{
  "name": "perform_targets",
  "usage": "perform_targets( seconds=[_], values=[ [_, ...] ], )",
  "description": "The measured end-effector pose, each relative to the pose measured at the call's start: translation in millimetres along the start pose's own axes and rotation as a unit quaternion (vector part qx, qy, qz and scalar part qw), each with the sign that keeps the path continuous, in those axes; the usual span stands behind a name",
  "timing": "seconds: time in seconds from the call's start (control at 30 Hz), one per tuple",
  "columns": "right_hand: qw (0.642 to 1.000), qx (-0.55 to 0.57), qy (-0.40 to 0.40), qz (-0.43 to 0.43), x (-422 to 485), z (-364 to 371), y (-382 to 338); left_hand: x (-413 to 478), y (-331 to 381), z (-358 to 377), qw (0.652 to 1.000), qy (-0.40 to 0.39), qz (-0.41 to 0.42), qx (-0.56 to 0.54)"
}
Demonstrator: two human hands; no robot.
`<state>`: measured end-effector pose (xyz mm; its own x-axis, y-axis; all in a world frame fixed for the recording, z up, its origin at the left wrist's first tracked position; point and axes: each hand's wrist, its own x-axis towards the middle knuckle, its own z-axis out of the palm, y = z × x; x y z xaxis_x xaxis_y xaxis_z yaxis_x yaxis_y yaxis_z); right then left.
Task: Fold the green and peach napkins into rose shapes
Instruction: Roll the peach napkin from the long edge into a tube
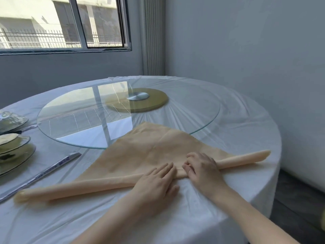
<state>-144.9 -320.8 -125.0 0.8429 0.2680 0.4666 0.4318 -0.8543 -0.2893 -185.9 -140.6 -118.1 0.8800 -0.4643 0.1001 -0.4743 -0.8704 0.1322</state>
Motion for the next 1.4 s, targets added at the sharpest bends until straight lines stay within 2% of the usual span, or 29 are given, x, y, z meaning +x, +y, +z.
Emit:
perform_targets(
  seconds=[0.07,0.13,0.23,0.47,0.83,1.07,1.17,1.23,1.4],
  values=[
    [0.999,-0.034,-0.03,-0.018,-10,-1,-2,0,1,2,1.0,-0.013,-0.005,0.009],
    [0.992,-0.065,-0.1,-0.038,-16,-5,-9,-1,1,3,1.0,-0.014,-0.004,0.018],
    [0.979,-0.042,-0.201,-0.01,-25,-11,-9,-2,-1,5,1.0,-0.008,0.003,0.016],
    [0.962,-0.074,-0.263,-0.01,-21,-22,12,-1,0,7,1.0,0.01,0.0,0.001],
    [0.947,-0.112,-0.296,0.06,-17,-47,68,-1,-3,11,0.997,0.021,-0.007,0.072],
    [0.95,-0.114,-0.278,0.085,-18,-52,94,-4,-4,9,0.998,-0.019,-0.002,0.06],
    [0.948,-0.121,-0.277,0.102,-16,-58,108,-5,-2,5,0.998,-0.028,-0.024,0.045],
    [0.946,-0.123,-0.279,0.11,-16,-61,115,-4,-2,6,1.0,0.004,-0.003,0.02],
    [0.941,-0.146,-0.273,0.136,-10,-61,109,-6,3,-1,0.999,-0.009,-0.034,0.022]
  ],
)
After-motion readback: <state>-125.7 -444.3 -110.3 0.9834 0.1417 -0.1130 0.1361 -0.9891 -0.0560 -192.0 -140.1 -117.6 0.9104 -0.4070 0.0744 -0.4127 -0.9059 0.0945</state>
